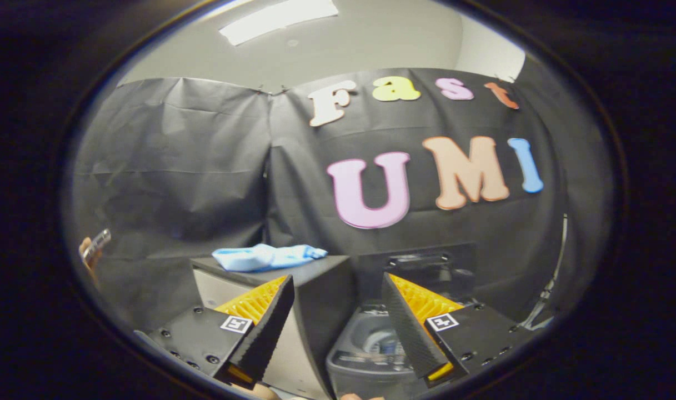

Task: Put the clothes into the washing machine and then close the washing machine lid.

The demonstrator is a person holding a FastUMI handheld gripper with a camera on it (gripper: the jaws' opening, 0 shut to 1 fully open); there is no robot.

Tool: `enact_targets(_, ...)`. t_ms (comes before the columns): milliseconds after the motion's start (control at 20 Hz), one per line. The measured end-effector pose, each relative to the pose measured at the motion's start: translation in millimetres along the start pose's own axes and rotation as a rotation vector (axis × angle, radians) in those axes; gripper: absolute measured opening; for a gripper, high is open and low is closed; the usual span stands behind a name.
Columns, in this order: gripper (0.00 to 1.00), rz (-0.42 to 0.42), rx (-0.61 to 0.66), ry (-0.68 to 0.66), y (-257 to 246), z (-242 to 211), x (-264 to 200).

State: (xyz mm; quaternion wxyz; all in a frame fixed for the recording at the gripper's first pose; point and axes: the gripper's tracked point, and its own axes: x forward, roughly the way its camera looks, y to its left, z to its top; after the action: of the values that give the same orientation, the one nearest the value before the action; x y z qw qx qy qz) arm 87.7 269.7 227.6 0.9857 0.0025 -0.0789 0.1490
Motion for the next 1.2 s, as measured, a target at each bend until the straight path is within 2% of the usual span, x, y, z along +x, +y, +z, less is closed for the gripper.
enact_targets(150, 0.98, 0.103, -0.024, 0.015, 59, 16, 53)
enact_targets(300, 0.98, 0.159, -0.025, 0.087, 102, 5, 101)
enact_targets(500, 0.98, 0.192, -0.017, 0.213, 128, -29, 160)
enact_targets(650, 0.99, 0.181, -0.035, 0.301, 137, -53, 186)
enact_targets(800, 0.82, 0.172, 0.014, 0.366, 149, -70, 195)
enact_targets(1100, 0.48, 0.166, 0.081, 0.482, 143, -88, 193)
enact_targets(1200, 0.25, 0.119, 0.109, 0.459, 130, -88, 201)
